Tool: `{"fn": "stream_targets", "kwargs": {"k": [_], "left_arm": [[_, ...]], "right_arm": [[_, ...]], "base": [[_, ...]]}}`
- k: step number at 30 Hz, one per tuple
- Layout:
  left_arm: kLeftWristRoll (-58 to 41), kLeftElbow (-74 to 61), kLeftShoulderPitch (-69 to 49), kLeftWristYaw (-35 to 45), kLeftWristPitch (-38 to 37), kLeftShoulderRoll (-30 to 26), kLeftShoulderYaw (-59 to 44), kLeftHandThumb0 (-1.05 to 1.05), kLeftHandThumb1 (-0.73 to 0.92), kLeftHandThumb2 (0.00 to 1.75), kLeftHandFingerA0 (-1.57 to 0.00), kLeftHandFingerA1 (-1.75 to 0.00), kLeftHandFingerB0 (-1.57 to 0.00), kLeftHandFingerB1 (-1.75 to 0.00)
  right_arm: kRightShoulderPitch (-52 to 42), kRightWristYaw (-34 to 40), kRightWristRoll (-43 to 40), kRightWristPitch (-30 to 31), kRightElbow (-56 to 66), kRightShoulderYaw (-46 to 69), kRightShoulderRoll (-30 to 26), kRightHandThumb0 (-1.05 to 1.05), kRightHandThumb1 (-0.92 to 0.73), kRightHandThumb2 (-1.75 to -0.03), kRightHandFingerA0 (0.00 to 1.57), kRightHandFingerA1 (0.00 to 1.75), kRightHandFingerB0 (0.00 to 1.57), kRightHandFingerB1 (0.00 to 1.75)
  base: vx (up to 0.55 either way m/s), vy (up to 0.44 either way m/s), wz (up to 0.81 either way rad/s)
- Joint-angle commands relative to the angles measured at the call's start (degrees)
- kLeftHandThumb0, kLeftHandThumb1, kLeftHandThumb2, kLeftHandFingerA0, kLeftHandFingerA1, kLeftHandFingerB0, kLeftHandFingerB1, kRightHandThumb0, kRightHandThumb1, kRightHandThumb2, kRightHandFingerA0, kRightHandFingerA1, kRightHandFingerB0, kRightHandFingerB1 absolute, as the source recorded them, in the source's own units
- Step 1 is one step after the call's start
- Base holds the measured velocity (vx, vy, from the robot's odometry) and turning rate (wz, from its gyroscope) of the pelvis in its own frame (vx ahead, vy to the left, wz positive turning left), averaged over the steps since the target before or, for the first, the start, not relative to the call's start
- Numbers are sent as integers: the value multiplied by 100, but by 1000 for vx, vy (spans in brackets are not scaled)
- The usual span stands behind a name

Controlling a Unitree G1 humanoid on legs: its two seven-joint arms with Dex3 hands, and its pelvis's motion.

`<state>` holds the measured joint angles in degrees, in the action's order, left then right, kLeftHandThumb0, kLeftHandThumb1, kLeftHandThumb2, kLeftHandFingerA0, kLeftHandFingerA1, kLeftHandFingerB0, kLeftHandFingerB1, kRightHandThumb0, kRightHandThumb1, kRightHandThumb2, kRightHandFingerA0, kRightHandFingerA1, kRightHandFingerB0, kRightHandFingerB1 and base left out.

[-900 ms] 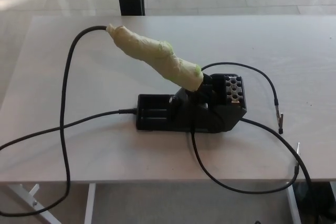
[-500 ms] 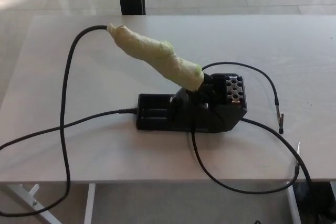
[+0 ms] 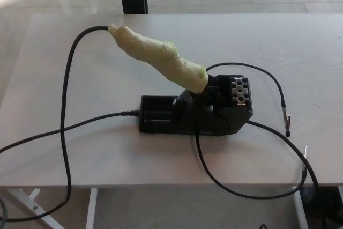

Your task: Use the left hand of the robot to grab the soldering gun kept on the middle of the table and pull it out of its base and keep it on the left side of the base

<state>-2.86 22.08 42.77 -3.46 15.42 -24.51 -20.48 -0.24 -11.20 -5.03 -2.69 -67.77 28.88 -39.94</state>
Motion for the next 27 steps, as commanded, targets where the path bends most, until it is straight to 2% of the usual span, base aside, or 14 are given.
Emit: {"fn": "stream_targets", "kwargs": {"k": [1,4,5,10,11,14,16,17,18,22,23,25,26,27], "left_arm": [[1332,-509,1130,-181,1124,316,1812,-52,71,61,-16,-50,-25,-40],[1681,-479,1217,-119,1044,325,2362,-57,58,87,-13,-55,-18,-49],[1757,-501,1279,-115,1088,434,2593,-56,56,88,-10,-54,-19,-50],[2215,-409,1532,-36,727,530,3436,-55,73,62,-20,-58,-31,-46],[2221,-429,1556,-73,616,589,3511,-54,49,93,-18,-58,-30,-58],[2231,-508,1531,-84,533,525,3621,-57,51,93,-20,-60,-31,-59],[2238,-727,1356,11,541,527,3763,-53,74,62,-33,-57,-41,-47],[2056,-959,1198,199,900,606,3773,-62,58,98,-18,-57,-32,-57],[2004,-1076,1131,316,1124,653,3839,-62,59,99,-18,-56,-33,-58],[1986,-1324,969,387,1378,758,3911,-64,59,98,-20,-57,-34,-58],[1826,-1386,891,527,1602,922,3932,-60,76,63,-27,-52,-37,-44],[1860,-1420,880,553,1643,938,3918,-60,76,63,-27,-52,-37,-44],[1900,-1445,723,581,1267,890,3994,-64,60,98,-35,-62,-31,-56],[1965,-1498,666,671,1197,831,4092,-56,78,63,-39,-56,-49,-51]], "right_arm": [[-43,-131,-239,-204,-105,134,-315,-57,-50,-85,27,62,17,44],[-11,-110,-220,-171,-103,124,-357,-52,-66,-60,33,62,25,31],[-20,-111,-222,-198,-121,130,-350,-58,-50,-85,29,62,18,45],[-37,-117,-228,-247,-148,142,-345,-57,-49,-84,27,61,19,45],[-54,-100,-217,-221,-122,132,-341,-52,-65,-60,32,61,26,31],[-25,-130,-236,-232,-92,142,-322,-52,-65,-59,33,63,26,32],[-10,-129,-205,-244,-94,114,-326,-53,-66,-61,29,61,26,32],[18,-116,-170,-253,-118,86,-341,-58,-50,-85,29,62,19,45],[35,-113,-180,-239,-138,96,-347,-53,-64,-59,33,61,27,32],[60,-144,-220,-218,-173,128,-363,-53,-64,-59,32,61,27,32],[72,-79,-155,-233,-191,67,-373,-53,-65,-60,31,57,28,31],[75,-79,-161,-239,-201,59,-377,-53,-65,-60,31,57,28,31],[102,-84,-188,-243,-196,75,-365,-51,-65,-60,32,59,28,32],[104,-88,-176,-259,-197,58,-367,-53,-65,-59,31,59,28,32]], "base": [[0,0,0],[0,0,0],[0,0,0],[0,0,0],[0,0,0],[0,0,0],[0,0,0],[0,0,0],[0,0,0],[0,0,0],[0,0,0],[0,0,0],[0,0,0],[0,0,0]]}}
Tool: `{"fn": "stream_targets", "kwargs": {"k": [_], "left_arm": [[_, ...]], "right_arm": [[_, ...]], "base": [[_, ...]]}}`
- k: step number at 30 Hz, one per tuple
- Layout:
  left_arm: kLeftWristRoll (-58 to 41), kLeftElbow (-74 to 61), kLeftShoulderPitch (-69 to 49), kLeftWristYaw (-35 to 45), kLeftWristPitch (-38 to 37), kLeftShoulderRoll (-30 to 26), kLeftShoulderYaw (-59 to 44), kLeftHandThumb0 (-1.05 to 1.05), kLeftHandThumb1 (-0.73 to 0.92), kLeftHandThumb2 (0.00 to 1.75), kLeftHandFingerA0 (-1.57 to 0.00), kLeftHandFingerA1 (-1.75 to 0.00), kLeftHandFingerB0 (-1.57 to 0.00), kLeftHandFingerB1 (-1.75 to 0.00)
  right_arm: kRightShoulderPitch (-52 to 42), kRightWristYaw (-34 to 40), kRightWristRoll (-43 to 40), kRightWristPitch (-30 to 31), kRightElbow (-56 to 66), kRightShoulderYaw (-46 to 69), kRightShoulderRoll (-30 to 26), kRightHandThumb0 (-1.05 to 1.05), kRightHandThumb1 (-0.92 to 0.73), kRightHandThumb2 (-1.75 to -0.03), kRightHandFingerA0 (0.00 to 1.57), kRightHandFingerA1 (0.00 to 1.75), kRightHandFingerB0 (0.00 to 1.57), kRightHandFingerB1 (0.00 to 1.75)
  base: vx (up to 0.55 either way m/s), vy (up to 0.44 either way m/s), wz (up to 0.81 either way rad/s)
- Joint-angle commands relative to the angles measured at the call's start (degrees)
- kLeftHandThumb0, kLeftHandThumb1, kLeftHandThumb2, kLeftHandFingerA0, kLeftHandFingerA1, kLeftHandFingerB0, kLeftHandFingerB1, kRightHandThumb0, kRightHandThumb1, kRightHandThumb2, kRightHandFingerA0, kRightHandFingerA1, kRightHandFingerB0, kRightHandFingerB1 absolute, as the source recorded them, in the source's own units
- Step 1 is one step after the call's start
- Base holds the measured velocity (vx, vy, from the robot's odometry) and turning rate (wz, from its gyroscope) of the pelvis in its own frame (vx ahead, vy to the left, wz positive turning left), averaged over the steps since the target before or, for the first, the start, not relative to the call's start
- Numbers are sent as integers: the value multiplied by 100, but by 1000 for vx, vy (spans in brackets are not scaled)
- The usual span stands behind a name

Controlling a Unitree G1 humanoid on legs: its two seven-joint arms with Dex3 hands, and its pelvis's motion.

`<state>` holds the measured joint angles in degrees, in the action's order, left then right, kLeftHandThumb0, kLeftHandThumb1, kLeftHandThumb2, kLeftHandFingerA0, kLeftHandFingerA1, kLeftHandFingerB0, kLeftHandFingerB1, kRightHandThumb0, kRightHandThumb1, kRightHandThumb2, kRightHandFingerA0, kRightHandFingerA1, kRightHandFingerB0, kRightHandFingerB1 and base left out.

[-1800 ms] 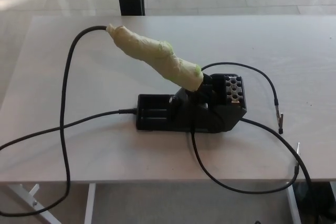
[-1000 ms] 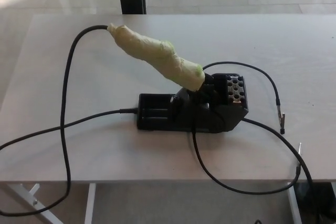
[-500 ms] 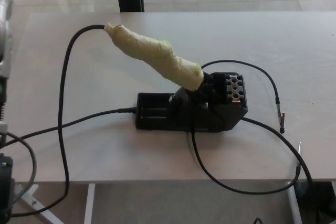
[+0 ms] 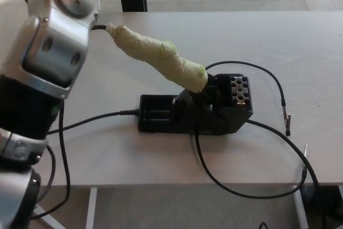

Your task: Use the left hand of the robot to grab the soldering gun kept on the middle of the table and pull it out of its base and keep it on the left side of the base

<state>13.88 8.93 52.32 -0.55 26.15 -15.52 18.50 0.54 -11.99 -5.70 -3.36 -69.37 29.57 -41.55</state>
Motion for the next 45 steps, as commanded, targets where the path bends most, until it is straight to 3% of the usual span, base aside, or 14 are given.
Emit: {"fn": "stream_targets", "kwargs": {"k": [1,7,8,10,11,12,19,26,34,38,39,41,43,45], "left_arm": [[361,-275,-403,559,54,-153,347,-55,77,63,-41,-57,-50,-50],[448,-885,-816,1301,343,-478,721,-63,83,64,-32,-55,-41,-45],[567,-1198,-929,1720,495,-735,1038,-67,68,105,-19,-57,-35,-57],[606,-1313,-981,1839,502,-841,1151,-64,86,65,-26,-52,-35,-41],[743,-1415,-1020,2000,463,-1000,1353,-69,70,106,-22,-56,-31,-54],[868,-1395,-1051,2254,221,-1234,1596,-70,88,67,-24,-47,-33,-38],[1159,-1413,-889,2910,142,-1745,2206,-77,92,68,-11,-48,-24,-36],[1368,-1357,-915,3075,-109,-2006,2511,-80,76,112,-4,-52,-17,-49],[1359,-1571,-1009,3378,-45,-2156,2447,-89,92,80,-5,-46,-23,-38],[1438,-1631,-1050,3613,-15,-2254,2460,-83,78,118,-3,-47,-11,-48],[1552,-1618,-1017,3704,-85,-2332,2528,-91,91,79,-14,-57,-11,-35],[1387,-1590,-1003,3915,74,-2282,2445,-82,75,114,-33,-67,-5,-35],[1113,-1589,-1115,3923,234,-2132,2218,-66,75,63,-108,-77,-9,-39],[1034,-1617,-1255,3824,309,-1999,2027,-66,75,63,-108,-77,-9,-39]], "right_arm": [[28,-65,-145,-187,-26,5,-202,-53,-65,-60,29,60,27,32],[41,20,-74,-197,-10,-109,-229,-53,-64,-59,34,60,30,32],[69,4,-93,-171,-41,-100,-243,-50,-66,-59,34,59,31,32],[92,43,-100,-136,-57,-98,-252,-50,-64,-59,37,59,32,32],[108,43,-141,-113,-63,-66,-247,-51,-63,-59,41,64,32,33],[85,17,-176,-117,-6,-41,-236,-50,-63,-59,43,66,31,33],[121,53,-77,-160,-31,-143,-261,-50,-65,-59,35,58,33,33],[146,53,-111,-151,-4,-138,-304,-52,-63,-59,40,62,35,35],[160,82,-58,-183,-9,-219,-355,-52,-64,-59,35,60,36,35],[218,88,-48,-148,-50,-256,-389,-52,-63,-59,38,60,35,34],[208,48,-61,-193,-39,-250,-390,-52,-63,-59,35,61,36,35],[211,60,-63,-171,-24,-253,-394,-52,-65,-60,37,62,37,35],[210,74,-86,-154,-21,-229,-397,-51,-63,-59,37,59,37,35],[213,90,-73,-127,-9,-240,-416,-51,-63,-59,37,59,37,35]], "base": [[0,0,0],[0,0,0],[0,0,0],[0,0,0],[0,0,0],[0,0,0],[0,0,0],[0,0,0],[0,0,0],[0,0,0],[0,0,0],[0,0,0],[0,0,0],[0,0,0]]}}
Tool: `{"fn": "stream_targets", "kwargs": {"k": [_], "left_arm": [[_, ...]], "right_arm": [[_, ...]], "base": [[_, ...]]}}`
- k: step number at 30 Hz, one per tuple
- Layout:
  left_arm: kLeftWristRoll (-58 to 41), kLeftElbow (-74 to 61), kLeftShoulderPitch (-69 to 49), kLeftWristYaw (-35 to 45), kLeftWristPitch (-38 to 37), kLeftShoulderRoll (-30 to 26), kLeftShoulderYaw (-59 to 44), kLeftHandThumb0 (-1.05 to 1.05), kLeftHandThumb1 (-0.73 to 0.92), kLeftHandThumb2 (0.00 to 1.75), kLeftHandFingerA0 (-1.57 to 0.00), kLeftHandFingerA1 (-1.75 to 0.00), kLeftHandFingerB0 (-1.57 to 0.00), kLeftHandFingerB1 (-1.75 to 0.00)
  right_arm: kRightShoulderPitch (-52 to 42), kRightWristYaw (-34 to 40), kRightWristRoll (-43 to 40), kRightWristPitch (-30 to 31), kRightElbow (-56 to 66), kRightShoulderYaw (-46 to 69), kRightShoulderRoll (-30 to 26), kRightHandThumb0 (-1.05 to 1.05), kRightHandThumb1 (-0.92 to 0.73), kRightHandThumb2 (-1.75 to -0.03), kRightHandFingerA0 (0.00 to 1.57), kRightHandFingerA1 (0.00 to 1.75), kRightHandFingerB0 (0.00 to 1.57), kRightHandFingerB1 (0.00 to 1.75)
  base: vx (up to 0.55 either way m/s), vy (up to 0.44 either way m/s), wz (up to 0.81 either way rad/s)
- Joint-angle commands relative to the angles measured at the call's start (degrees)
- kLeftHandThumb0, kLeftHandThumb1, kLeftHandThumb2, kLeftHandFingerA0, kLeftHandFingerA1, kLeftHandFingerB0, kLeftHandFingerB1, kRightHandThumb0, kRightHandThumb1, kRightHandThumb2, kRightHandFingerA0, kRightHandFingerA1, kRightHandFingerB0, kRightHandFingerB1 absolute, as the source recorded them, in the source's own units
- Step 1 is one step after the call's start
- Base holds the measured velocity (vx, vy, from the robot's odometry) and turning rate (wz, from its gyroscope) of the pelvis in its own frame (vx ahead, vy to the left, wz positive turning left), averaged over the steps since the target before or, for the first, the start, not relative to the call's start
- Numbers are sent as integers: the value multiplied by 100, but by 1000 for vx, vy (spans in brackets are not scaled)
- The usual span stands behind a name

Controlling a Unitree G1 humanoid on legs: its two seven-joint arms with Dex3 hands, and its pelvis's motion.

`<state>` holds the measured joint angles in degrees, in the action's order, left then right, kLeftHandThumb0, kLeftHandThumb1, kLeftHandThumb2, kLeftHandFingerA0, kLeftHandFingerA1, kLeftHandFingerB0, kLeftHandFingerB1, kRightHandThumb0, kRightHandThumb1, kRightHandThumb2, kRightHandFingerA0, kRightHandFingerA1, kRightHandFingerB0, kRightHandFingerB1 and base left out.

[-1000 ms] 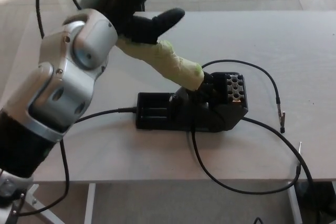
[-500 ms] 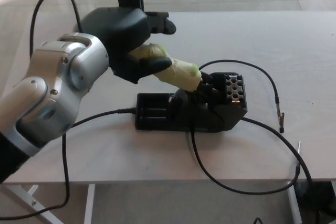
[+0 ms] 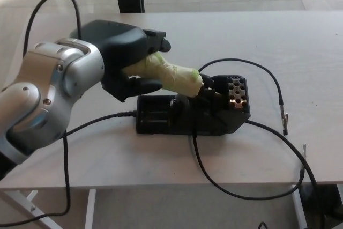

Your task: Use the left hand of the robot to grab the soldering gun kept on the middle of the table and pull it out of its base and keep it on the left side of the base

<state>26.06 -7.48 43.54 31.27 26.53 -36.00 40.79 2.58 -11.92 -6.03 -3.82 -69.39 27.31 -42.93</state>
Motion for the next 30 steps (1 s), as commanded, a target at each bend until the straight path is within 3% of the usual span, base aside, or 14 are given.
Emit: {"fn": "stream_targets", "kwargs": {"k": [1,2,3,4,5,8,9,10,13,14,15,18,26,30], "left_arm": [[-132,-31,-610,213,214,227,-400,-57,55,90,-118,-105,-14,-51],[-125,-37,-773,-29,-10,319,-558,-38,72,60,-119,-109,-26,-42],[-178,20,-972,-352,-338,463,-776,-21,70,65,-113,-122,-39,-47],[-151,133,-1116,-749,-892,509,-899,-11,70,75,-84,-154,-64,-61],[-80,268,-1234,-1181,-1526,534,-996,-11,70,86,-83,-170,-80,-75],[-94,225,-1271,-1212,-1517,697,-1194,-8,65,102,-91,-170,-92,-101],[-76,233,-1283,-1273,-1588,734,-1237,-10,59,109,-91,-170,-89,-118],[-41,208,-1296,-1363,-1631,784,-1289,-16,55,106,-113,-161,-88,-124],[24,209,-1364,-1528,-1752,882,-1399,-16,57,105,-115,-160,-87,-117],[78,296,-1462,-1876,-2034,949,-1480,-20,60,114,-122,-138,-86,-109],[152,278,-1507,-1997,-2064,978,-1498,-14,63,108,-99,-175,-79,-134],[289,286,-1574,-2247,-2188,1025,-1572,-14,63,99,-91,-175,-71,-148],[387,274,-1403,-1884,-2021,1026,-1807,-13,61,96,-89,-175,-71,-149],[696,553,-1025,-1843,-2803,437,-1868,-17,56,101,-97,-175,-71,-162]], "right_arm": [[21,83,-84,-72,-20,26,-271,-50,-65,-59,39,59,40,35],[13,120,-35,-128,-9,-18,-274,-51,-62,-59,39,59,41,36],[8,120,-40,-130,-1,-18,-272,-49,-65,-60,41,60,43,37],[8,116,-53,-138,-10,-11,-269,-49,-65,-60,42,60,45,38],[8,110,-64,-163,-26,0,-262,-49,-65,-60,44,62,46,38],[23,130,-64,-183,-23,4,-262,-48,-65,-60,50,63,49,40],[19,137,-59,-208,-30,4,-267,-48,-65,-60,52,64,50,40],[16,144,-67,-235,-30,17,-270,-47,-65,-60,54,66,53,42],[50,140,-132,-180,-34,80,-276,-47,-64,-60,55,67,56,43],[34,134,-117,-220,-16,71,-288,-47,-65,-60,57,68,60,44],[30,140,-109,-232,-6,68,-297,-47,-65,-59,59,68,61,44],[38,159,-95,-217,7,58,-307,-48,-66,-59,60,67,59,44],[44,183,-100,-230,18,57,-320,-49,-65,-59,64,68,63,45],[58,160,-93,-240,4,33,-326,-49,-65,-59,65,68,60,45]], "base": [[0,0,0],[0,0,0],[0,0,0],[0,0,0],[0,0,0],[0,0,0],[0,0,0],[0,0,0],[0,0,0],[0,0,0],[0,0,0],[0,0,0],[0,0,0],[0,0,0]]}}
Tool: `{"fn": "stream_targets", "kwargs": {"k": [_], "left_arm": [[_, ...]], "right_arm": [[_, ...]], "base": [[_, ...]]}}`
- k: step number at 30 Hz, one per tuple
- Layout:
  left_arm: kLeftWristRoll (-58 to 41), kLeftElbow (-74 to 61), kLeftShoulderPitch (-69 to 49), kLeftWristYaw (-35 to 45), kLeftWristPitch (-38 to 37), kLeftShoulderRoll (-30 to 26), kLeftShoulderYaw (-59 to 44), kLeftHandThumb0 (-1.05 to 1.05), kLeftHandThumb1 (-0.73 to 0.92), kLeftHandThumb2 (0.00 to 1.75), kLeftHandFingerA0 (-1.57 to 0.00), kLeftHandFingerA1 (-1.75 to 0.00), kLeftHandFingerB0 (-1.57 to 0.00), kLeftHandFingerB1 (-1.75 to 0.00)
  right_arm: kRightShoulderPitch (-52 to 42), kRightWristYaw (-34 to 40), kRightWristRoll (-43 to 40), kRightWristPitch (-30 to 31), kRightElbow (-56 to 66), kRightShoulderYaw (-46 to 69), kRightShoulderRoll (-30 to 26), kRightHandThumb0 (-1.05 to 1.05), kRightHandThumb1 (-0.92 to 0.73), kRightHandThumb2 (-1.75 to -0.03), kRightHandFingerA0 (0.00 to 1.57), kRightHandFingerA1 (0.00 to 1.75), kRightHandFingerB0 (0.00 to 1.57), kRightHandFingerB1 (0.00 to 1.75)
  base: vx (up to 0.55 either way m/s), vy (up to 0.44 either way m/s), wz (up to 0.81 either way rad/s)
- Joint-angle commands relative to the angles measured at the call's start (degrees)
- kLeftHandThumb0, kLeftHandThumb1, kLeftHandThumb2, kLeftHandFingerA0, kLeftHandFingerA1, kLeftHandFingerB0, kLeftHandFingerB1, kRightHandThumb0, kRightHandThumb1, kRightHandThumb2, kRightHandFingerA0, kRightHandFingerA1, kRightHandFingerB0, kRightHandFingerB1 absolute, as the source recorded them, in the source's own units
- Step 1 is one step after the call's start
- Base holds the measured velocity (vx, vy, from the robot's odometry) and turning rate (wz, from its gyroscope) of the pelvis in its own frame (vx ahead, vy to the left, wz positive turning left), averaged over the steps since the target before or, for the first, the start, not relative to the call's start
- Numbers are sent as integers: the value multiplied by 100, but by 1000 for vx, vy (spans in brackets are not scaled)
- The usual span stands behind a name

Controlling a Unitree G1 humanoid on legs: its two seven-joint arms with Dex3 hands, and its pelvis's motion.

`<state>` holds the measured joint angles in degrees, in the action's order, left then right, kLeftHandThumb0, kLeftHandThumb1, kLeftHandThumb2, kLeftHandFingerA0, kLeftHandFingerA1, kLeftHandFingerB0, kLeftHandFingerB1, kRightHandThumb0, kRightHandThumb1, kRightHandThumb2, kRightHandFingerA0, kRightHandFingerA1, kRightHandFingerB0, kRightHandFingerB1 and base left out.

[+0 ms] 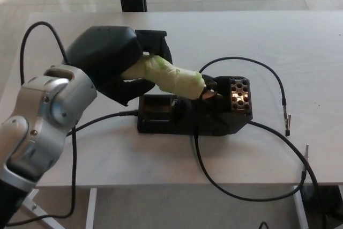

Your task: Use the left hand of the robot to grab the soldering gun kept on the middle of the table and pull it out of its base and keep it on the left side of the base

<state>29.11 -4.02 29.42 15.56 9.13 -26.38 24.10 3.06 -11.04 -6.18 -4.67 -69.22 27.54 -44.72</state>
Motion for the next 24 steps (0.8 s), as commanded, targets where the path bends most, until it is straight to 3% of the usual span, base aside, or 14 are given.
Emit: {"fn": "stream_targets", "kwargs": {"k": [1,2,3,6,7,11,14,15,16,18,19,22,23,24], "left_arm": [[382,281,525,-188,-1242,-690,-237,-16,56,102,-97,-175,-71,-162],[419,361,647,-181,-1452,-866,-257,-14,54,102,-97,-175,-72,-159],[383,489,739,-274,-1704,-975,-315,-15,45,106,-129,-143,-103,-127],[484,703,1055,-206,-2114,-1382,-308,-14,52,101,-99,-175,-74,-156],[628,841,1348,-154,-2372,-1683,-287,-28,50,101,-127,-141,-92,-117],[681,1035,1746,9,-2792,-2219,-282,-18,53,87,-116,-165,-86,-105],[720,1089,1586,-208,-2988,-2414,-299,-22,59,83,-98,-175,-82,-111],[727,1011,1428,-251,-2969,-2476,-306,-28,49,100,-127,-139,-90,-115],[743,943,1254,-338,-2989,-2546,-330,-18,55,82,-95,-175,-74,-146],[683,781,892,-326,-2905,-2630,-367,-19,57,76,-96,-175,-81,-127],[644,695,560,-541,-2864,-2602,-446,-20,52,74,-103,-170,-95,-88],[499,359,-167,-719,-2634,-2562,-686,-18,52,69,-101,-175,-92,-108],[418,250,-407,-662,-2501,-2510,-744,-25,44,89,-130,-141,-93,-107],[340,268,-644,-796,-2537,-2411,-813,-13,54,82,-98,-175,-82,-133]], "right_arm": [[27,89,-81,-139,-26,19,-173,-49,-65,-59,65,68,60,45],[26,80,-100,-136,-12,39,-187,-49,-64,-59,65,69,60,45],[29,92,-93,-117,-1,32,-189,-50,-64,-60,64,69,59,45],[43,104,-85,-84,3,23,-195,-49,-65,-59,66,71,62,46],[51,69,-75,-93,-2,9,-204,-49,-65,-60,65,69,60,46],[61,44,-98,-101,-23,30,-199,-48,-64,-59,67,66,60,46],[45,29,-76,-114,-20,10,-210,-49,-64,-59,66,69,60,46],[49,43,-30,-126,-38,-32,-220,-49,-65,-60,66,67,59,45],[45,44,-15,-137,-39,-46,-222,-49,-65,-59,66,66,60,45],[44,51,-13,-160,-53,-48,-218,-50,-65,-59,66,65,61,45],[51,64,-30,-165,-64,-28,-212,-50,-64,-59,67,66,61,46],[112,69,-15,-130,-60,-52,-207,-50,-64,-59,68,68,61,45],[93,59,-2,-166,-50,-65,-207,-50,-64,-60,67,67,60,45],[93,43,-24,-174,-50,-48,-198,-51,-64,-60,66,67,60,45]], "base": [[0,0,0],[0,0,0],[0,0,0],[0,0,0],[0,0,0],[0,0,0],[0,0,0],[0,0,0],[0,0,0],[0,0,0],[0,0,0],[0,0,0],[0,0,0],[0,0,0]]}}
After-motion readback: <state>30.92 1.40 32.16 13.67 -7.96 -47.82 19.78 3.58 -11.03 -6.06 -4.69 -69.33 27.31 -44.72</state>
